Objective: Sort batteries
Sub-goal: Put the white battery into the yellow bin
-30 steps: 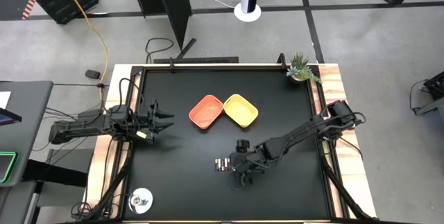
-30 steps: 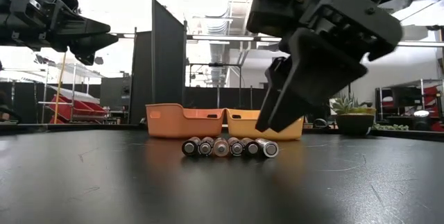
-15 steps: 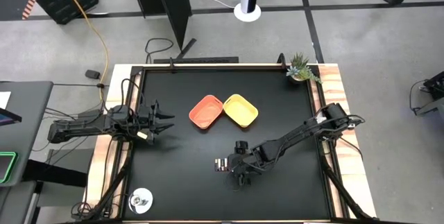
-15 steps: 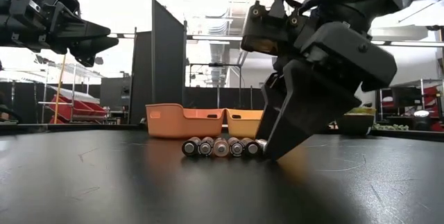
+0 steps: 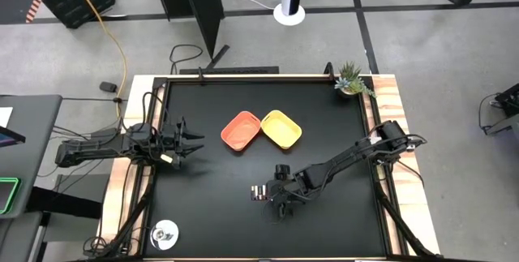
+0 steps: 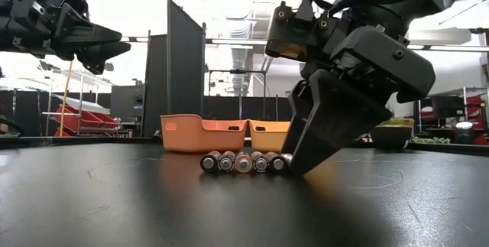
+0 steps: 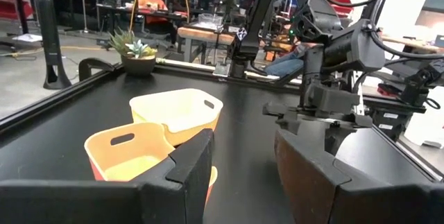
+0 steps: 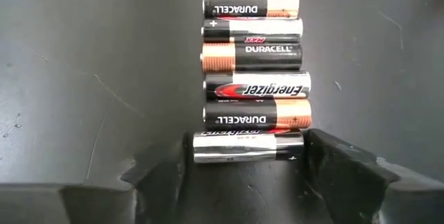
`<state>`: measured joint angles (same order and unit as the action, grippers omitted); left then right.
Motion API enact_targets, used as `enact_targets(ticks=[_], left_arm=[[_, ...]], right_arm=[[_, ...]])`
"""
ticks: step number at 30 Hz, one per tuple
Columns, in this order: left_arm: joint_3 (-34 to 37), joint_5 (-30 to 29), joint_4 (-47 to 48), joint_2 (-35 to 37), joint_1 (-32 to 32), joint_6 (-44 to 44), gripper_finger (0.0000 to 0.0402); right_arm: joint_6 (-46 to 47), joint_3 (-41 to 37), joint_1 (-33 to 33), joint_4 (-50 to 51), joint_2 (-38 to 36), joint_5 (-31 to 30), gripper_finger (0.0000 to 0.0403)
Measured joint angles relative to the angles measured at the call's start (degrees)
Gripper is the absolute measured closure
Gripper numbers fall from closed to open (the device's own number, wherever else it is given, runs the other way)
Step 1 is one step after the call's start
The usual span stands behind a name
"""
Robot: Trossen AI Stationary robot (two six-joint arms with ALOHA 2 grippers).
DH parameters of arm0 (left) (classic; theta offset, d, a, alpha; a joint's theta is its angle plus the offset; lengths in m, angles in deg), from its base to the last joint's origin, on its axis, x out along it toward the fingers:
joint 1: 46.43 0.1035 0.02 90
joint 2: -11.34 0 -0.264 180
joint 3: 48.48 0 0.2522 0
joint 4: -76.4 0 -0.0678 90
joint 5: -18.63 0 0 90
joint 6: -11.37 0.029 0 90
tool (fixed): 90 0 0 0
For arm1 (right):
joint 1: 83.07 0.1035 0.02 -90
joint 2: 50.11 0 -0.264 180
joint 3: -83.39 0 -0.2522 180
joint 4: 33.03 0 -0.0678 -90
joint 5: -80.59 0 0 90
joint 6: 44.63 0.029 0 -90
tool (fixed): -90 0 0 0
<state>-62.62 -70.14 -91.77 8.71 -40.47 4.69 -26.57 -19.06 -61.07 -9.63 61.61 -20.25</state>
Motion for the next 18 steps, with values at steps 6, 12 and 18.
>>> enact_targets(ticks=[6, 12, 18], left_arm=[[0.0, 0.0, 0.0, 0.0, 0.0, 0.0, 0.0250], [0.0, 0.0, 0.0, 0.0, 0.0, 0.0, 0.0250], [0.0, 0.0, 0.0, 0.0, 0.0, 0.0, 0.0250]], right_arm=[[-0.1, 0.0, 0.0, 0.2, 0.0, 0.0, 0.0126], [-0.1, 0.0, 0.0, 0.5, 0.0, 0.0, 0.0129], [-0.1, -0.1, 0.0, 0.6, 0.0, 0.0, 0.0129]])
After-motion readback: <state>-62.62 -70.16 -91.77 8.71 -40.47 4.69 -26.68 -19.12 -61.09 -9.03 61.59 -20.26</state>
